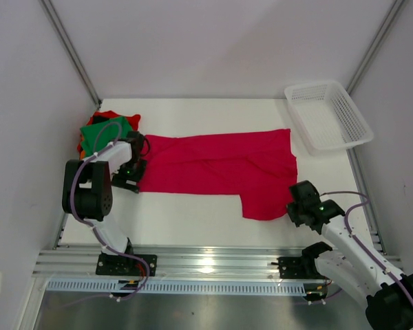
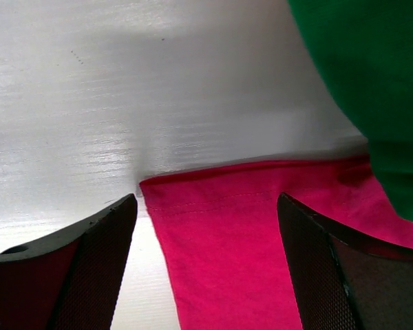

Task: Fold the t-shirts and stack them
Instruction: Grap the side of the flattened tshirt closest away from the robot with both arms

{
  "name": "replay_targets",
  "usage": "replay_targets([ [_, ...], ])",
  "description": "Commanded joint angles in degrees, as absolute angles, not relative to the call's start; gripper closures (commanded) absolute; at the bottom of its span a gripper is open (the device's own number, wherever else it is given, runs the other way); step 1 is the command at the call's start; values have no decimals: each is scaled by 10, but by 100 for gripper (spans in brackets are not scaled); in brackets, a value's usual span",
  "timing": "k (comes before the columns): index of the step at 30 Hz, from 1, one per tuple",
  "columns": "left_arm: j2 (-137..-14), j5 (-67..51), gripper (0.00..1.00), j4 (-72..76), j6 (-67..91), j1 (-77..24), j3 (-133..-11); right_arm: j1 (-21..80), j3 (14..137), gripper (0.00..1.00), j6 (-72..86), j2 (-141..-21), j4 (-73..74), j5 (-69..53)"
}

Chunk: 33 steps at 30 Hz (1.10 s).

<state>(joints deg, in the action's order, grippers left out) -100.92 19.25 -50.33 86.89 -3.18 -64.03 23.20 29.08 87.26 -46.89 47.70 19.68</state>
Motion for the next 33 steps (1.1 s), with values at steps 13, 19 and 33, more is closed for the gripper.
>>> replay_targets([
  [13,-997,185,14,-522,869,-21,-637,228,309,100,886,-454,477,211],
  [19,-1012,185,14,-525,863,-13,-657,223,309,100,884,-444,489,213],
  [33,-1035,179,14,-540,851,-12,-689,217,308,100,895,-427,504,213],
])
